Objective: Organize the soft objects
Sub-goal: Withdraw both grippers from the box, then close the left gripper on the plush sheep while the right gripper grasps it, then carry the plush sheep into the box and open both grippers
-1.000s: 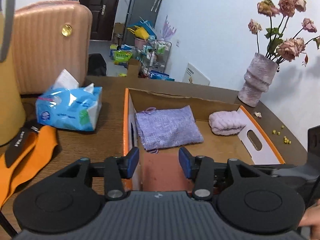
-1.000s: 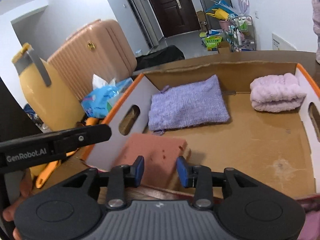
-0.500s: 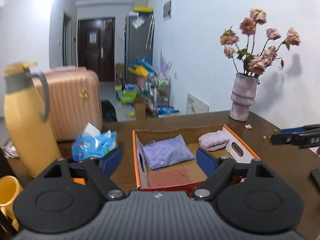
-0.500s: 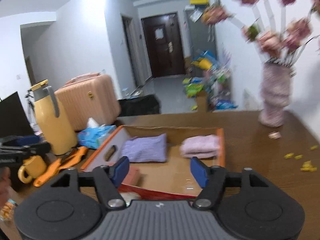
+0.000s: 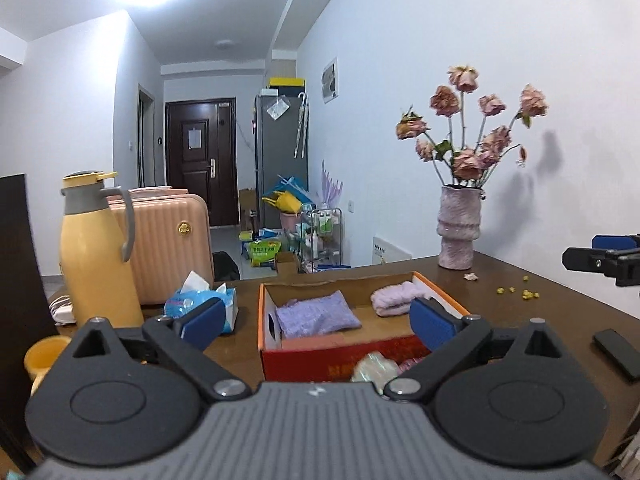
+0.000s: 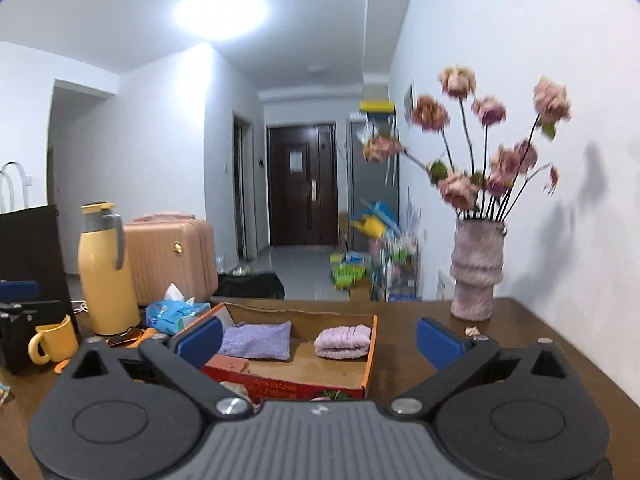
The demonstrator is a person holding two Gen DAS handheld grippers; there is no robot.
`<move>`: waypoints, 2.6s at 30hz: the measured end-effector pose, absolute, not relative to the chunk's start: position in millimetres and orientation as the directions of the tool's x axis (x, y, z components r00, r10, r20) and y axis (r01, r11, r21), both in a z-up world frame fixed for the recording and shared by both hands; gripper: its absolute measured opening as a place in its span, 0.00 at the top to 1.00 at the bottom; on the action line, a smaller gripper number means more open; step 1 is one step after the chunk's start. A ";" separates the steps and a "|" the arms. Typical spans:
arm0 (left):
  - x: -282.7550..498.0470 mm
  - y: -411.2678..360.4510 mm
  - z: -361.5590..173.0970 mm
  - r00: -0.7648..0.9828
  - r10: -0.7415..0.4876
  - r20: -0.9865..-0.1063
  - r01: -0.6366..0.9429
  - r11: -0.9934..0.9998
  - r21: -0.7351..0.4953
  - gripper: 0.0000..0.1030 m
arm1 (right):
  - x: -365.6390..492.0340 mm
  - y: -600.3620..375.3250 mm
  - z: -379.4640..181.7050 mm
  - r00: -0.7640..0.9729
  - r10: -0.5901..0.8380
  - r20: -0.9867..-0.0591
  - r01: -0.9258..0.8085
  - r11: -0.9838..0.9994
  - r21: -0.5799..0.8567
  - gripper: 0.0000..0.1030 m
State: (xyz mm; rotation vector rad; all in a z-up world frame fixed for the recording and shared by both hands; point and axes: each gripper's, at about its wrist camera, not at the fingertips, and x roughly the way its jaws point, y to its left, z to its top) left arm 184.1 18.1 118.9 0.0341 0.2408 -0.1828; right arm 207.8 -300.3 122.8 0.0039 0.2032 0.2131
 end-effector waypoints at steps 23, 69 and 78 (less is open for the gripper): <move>140.9 -39.7 6.1 0.835 -0.391 -0.388 0.384 0.918 -0.100 0.00 | 122.5 -304.7 -1.5 0.904 0.250 -0.347 -0.196 0.963 0.183 0.05; 338.2 -56.1 60.8 0.745 -0.551 -0.376 0.414 0.824 -0.388 0.53 | 277.7 -304.1 51.9 0.844 0.413 -0.343 -0.314 0.898 0.308 0.62; 488.7 -79.5 27.5 0.737 -0.444 -0.509 0.297 0.890 -0.345 0.54 | 448.5 -295.8 32.6 0.802 0.343 -0.488 -0.207 0.928 0.311 0.64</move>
